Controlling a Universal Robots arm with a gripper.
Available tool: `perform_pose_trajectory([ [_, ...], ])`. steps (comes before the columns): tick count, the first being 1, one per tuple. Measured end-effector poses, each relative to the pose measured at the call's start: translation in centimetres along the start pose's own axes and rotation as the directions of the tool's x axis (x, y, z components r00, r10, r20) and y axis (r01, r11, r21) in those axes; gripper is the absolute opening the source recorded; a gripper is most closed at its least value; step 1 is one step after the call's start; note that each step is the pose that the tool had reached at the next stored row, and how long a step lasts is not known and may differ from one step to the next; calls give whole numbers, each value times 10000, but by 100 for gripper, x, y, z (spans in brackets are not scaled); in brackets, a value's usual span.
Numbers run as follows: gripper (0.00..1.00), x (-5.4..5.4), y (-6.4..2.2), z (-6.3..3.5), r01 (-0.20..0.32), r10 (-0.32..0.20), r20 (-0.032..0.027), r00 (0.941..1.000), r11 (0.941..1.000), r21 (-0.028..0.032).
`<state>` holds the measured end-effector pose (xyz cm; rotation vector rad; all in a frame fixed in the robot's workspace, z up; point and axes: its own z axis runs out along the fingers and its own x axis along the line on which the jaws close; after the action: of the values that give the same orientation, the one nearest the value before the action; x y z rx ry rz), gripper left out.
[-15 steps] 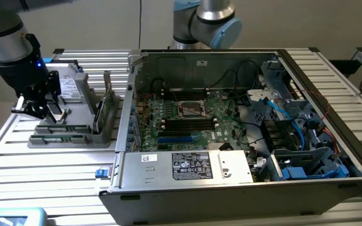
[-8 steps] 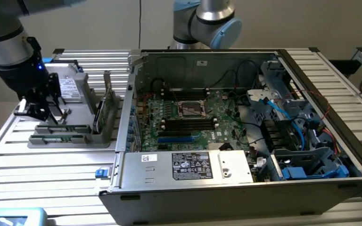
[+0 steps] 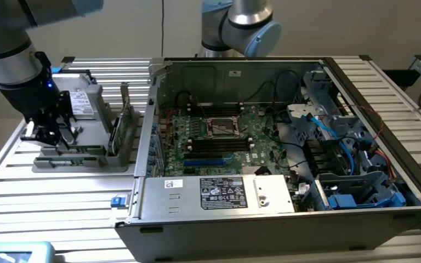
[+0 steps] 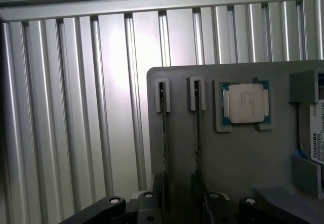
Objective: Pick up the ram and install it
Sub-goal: 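Pick up the ram and move it above insertion slot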
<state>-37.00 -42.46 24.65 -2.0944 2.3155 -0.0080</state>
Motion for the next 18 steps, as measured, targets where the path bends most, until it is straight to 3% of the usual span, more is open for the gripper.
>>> perform_pose_trajectory([
  [18,36,53,-16,221,-18,18,-9,10000,10000,-7],
])
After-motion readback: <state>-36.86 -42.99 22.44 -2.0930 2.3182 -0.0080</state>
